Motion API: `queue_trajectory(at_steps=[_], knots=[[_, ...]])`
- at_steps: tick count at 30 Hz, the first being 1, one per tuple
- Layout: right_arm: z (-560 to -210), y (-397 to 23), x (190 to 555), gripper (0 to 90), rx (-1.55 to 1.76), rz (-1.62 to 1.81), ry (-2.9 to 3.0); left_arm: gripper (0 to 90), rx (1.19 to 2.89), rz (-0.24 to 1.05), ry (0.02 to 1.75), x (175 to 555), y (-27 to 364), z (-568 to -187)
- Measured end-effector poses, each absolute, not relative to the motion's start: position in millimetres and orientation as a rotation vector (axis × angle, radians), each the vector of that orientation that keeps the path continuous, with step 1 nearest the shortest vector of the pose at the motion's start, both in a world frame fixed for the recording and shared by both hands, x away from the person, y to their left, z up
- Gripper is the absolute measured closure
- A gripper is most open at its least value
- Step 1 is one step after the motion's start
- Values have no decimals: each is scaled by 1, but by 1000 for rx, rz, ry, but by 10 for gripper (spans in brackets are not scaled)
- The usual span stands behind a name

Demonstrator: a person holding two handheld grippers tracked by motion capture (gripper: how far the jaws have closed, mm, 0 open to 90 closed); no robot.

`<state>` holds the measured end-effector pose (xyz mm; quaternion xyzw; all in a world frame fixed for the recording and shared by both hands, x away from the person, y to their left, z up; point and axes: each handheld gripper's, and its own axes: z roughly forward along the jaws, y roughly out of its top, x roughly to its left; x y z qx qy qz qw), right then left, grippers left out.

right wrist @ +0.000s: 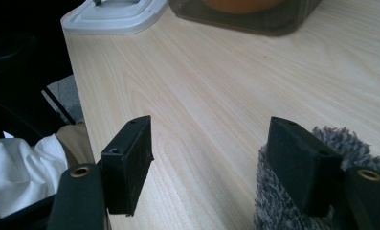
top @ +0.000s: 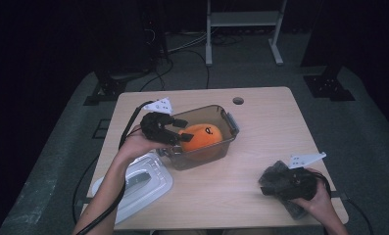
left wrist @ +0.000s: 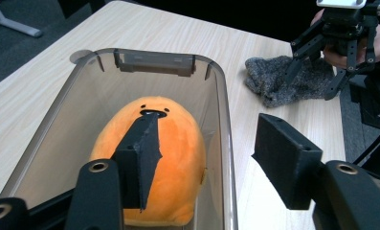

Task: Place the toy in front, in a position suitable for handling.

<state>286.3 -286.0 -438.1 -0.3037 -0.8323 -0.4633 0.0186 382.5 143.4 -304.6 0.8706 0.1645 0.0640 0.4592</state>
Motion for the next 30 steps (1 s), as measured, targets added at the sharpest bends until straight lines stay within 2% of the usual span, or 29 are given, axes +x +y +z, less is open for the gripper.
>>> queue_trajectory(at_steps=[18,30], knots=[[-439,-287,286,316,-961,-1435,-2580,203,2095,231,469,356,182,-307],[-440,-288,286,315,-965,-1432,-2582,137,2078,266,515,337,207,-315]])
